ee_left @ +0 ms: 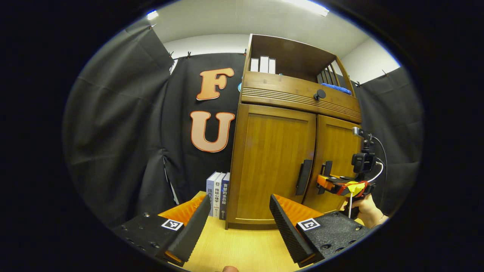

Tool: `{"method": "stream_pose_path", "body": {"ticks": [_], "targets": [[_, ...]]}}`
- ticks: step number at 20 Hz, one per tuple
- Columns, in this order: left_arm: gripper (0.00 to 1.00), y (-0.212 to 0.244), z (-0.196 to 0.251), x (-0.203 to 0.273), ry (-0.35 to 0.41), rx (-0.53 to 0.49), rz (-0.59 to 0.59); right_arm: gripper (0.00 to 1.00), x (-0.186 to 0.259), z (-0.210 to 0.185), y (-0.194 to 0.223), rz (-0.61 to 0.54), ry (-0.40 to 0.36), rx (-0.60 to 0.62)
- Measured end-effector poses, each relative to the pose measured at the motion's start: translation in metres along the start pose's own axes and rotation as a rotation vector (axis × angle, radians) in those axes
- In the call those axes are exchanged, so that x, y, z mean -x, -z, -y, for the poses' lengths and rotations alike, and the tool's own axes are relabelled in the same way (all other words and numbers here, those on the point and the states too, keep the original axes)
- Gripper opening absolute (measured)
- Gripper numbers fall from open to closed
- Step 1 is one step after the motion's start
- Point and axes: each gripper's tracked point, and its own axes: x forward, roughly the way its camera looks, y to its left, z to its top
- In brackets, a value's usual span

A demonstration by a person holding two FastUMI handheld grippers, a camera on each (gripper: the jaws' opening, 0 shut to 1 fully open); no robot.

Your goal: Open the right door of the double-door shoe cabinet with the right hand, and open the left door with the left hand.

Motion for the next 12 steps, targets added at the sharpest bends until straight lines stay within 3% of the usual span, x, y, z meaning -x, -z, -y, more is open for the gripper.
{"method": "stream_pose_path", "body": {"ticks": [2,4,7,10,11,12], "targets": [[0.92,-0.001,0.003,0.004,0.002,0.000,-0.001,0.31,0.011,0.002,-0.002,0.003,-0.008,0.003],[0.95,-0.003,0.006,0.007,0.005,0.002,0.005,0.36,0.022,0.004,-0.002,0.000,-0.011,0.012],[0.95,-0.008,0.009,0.012,0.003,0.003,0.023,0.28,0.044,0.009,-0.002,0.006,-0.018,0.007],[0.94,-0.008,0.016,0.018,0.014,0.013,0.024,0.35,0.067,0.017,-0.002,0.009,-0.017,0.012],[0.95,-0.007,0.018,0.020,0.020,0.019,0.021,0.28,0.075,0.021,-0.002,0.009,-0.017,0.014],[0.95,-0.007,0.019,0.023,0.023,0.023,0.021,0.31,0.083,0.025,-0.001,0.012,-0.016,0.013]]}}
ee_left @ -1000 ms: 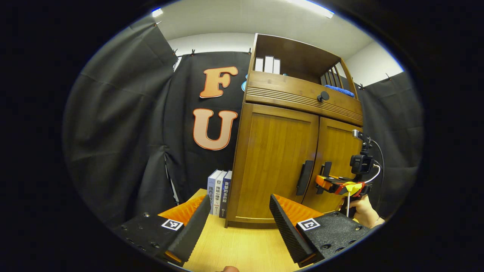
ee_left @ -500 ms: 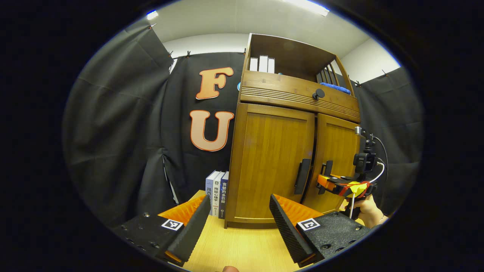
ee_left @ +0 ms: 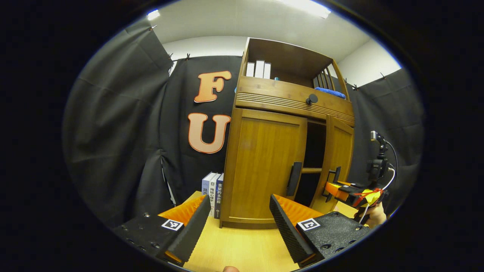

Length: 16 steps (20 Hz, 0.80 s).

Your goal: Open the right door of the double-door shoe cabinet with the right hand, and open the left door with the left hand.

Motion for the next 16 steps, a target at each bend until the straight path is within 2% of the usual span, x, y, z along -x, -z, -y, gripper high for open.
{"method": "stream_pose_path", "body": {"ticks": [1,3,5,6,7,8,9,10,12,13,14,16], "targets": [[0.95,-0.002,0.000,0.003,0.000,0.000,0.002,0.35,0.009,0.004,0.000,0.004,0.000,-0.002],[0.94,-0.005,0.002,0.007,-0.002,-0.004,0.009,0.31,0.024,0.011,-0.002,0.011,0.004,-0.004],[0.92,-0.008,0.005,0.013,-0.001,-0.008,0.018,0.35,0.042,0.020,-0.002,0.016,0.011,-0.004],[0.94,-0.009,0.007,0.016,-0.001,-0.010,0.023,0.31,0.050,0.025,-0.002,0.018,0.013,-0.008],[0.92,-0.010,0.009,0.019,0.001,-0.013,0.026,0.35,0.056,0.031,-0.004,0.019,0.016,-0.013],[0.98,-0.011,0.012,0.020,0.003,-0.014,0.027,0.35,0.062,0.037,-0.005,0.021,0.018,-0.015],[0.94,-0.011,0.014,0.022,0.006,-0.015,0.025,0.31,0.068,0.042,-0.007,0.022,0.022,-0.015],[0.92,-0.010,0.017,0.024,0.009,-0.014,0.022,0.34,0.073,0.047,-0.008,0.022,0.028,-0.015],[0.92,-0.010,0.024,0.028,0.014,-0.011,0.016,0.34,0.083,0.057,-0.008,0.021,0.036,-0.018],[0.97,-0.010,0.027,0.030,0.017,-0.014,0.015,0.34,0.088,0.062,-0.008,0.022,0.038,-0.024],[0.98,-0.010,0.031,0.031,0.018,-0.017,0.014,0.34,0.092,0.068,-0.006,0.024,0.043,-0.024],[0.92,-0.011,0.038,0.035,0.024,-0.023,0.012,0.16,0.101,0.075,-0.007,0.025,0.047,-0.035]]}}
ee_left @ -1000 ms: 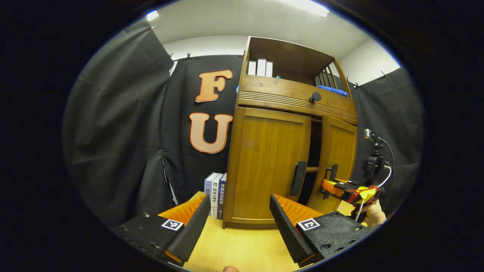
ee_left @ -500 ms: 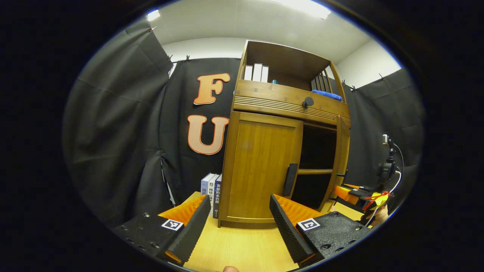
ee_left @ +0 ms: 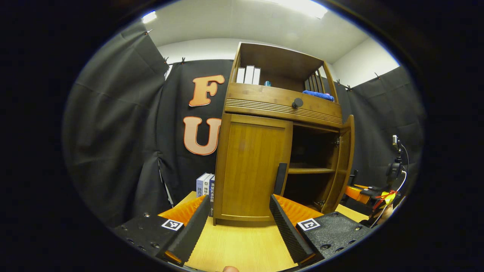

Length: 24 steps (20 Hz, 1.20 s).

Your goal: Open the right door of the double-door shoe cabinet with the right hand, and open the left door with the left hand.

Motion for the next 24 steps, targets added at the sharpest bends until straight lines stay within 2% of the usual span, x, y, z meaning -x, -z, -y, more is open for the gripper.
{"method": "stream_pose_path", "body": {"ticks": [3,4,5,7,9,10,11,12,13,14,16,17,22,24], "targets": [[0.95,0.001,0.013,0.003,0.015,-0.003,-0.009,0.24,0.005,0.010,-0.004,0.001,0.017,0.007],[0.97,0.000,0.016,0.003,0.019,-0.003,-0.011,0.24,0.008,0.014,-0.004,-0.001,0.021,0.008],[0.92,0.000,0.019,0.003,0.021,-0.003,-0.011,0.19,0.011,0.018,-0.004,0.000,0.021,0.008],[0.95,0.001,0.024,0.003,0.022,-0.001,-0.013,0.19,0.016,0.026,-0.005,0.001,0.018,0.003],[0.92,0.001,0.027,0.002,0.020,0.005,-0.015,0.19,0.020,0.033,-0.005,-0.001,0.015,0.001],[0.95,0.001,0.029,0.001,0.020,0.006,-0.015,0.19,0.021,0.038,-0.007,0.006,0.015,0.007],[0.95,0.000,0.032,0.000,0.021,0.003,-0.016,0.19,0.019,0.046,-0.001,-0.002,0.040,-0.006],[0.95,0.000,0.033,-0.001,0.019,-0.006,-0.015,0.02,0.025,0.051,-0.006,0.010,0.049,0.004],[0.95,0.000,0.033,-0.002,0.015,-0.011,-0.012,0.02,0.027,0.058,-0.007,0.005,0.051,0.009],[0.92,0.000,0.035,-0.004,0.014,-0.011,-0.011,0.08,0.030,0.063,-0.008,0.008,0.056,0.002],[0.92,0.001,0.042,-0.006,0.022,-0.005,-0.015,0.11,0.034,0.078,-0.006,0.006,0.069,-0.007],[0.92,0.001,0.045,-0.008,0.025,-0.006,-0.014,0.08,0.037,0.083,-0.006,0.007,0.073,-0.009],[0.92,0.007,0.051,-0.020,0.011,-0.022,-0.020,0.08,0.041,0.098,-0.006,0.012,0.063,-0.010],[0.95,0.010,0.058,-0.024,0.016,-0.020,-0.027,0.08,0.042,0.104,-0.007,0.015,0.058,-0.008]]}}
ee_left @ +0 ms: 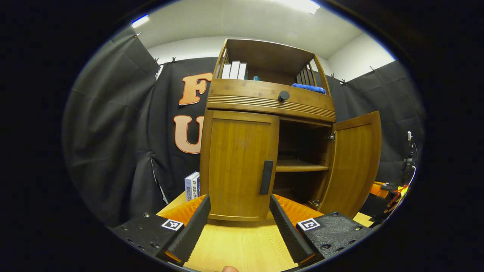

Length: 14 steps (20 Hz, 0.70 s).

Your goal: Open the right door of the double-door shoe cabinet with the right hand, and open the left door with the left hand.

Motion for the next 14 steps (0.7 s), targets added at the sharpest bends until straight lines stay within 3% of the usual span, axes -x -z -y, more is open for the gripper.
{"method": "stream_pose_path", "body": {"ticks": [1,2,4,7,8,10,13,14], "targets": [[0.98,0.000,0.003,-0.002,0.004,-0.005,0.003,0.08,0.000,0.003,-0.001,0.001,-0.004,-0.005],[0.92,0.000,0.007,-0.004,0.006,-0.012,0.004,0.08,0.000,0.005,0.000,0.000,-0.010,-0.010],[0.95,0.002,0.013,-0.007,0.012,-0.011,0.002,0.08,0.002,0.013,-0.001,0.002,-0.019,-0.015],[0.92,0.001,0.026,-0.018,0.025,-0.004,0.006,0.08,0.005,0.030,-0.002,0.006,-0.011,-0.013],[0.97,0.003,0.028,-0.022,0.022,-0.005,0.007,0.08,0.006,0.036,-0.002,0.007,-0.007,-0.016],[0.92,0.008,0.032,-0.033,0.013,0.001,0.003,0.07,0.010,0.053,-0.003,0.013,0.012,-0.025],[0.95,0.018,0.047,-0.056,0.029,0.009,-0.013,0.07,0.018,0.073,-0.004,0.015,0.035,-0.038],[0.92,0.021,0.050,-0.063,0.032,0.006,-0.019,0.07,0.022,0.075,-0.005,0.020,0.028,-0.046]]}}
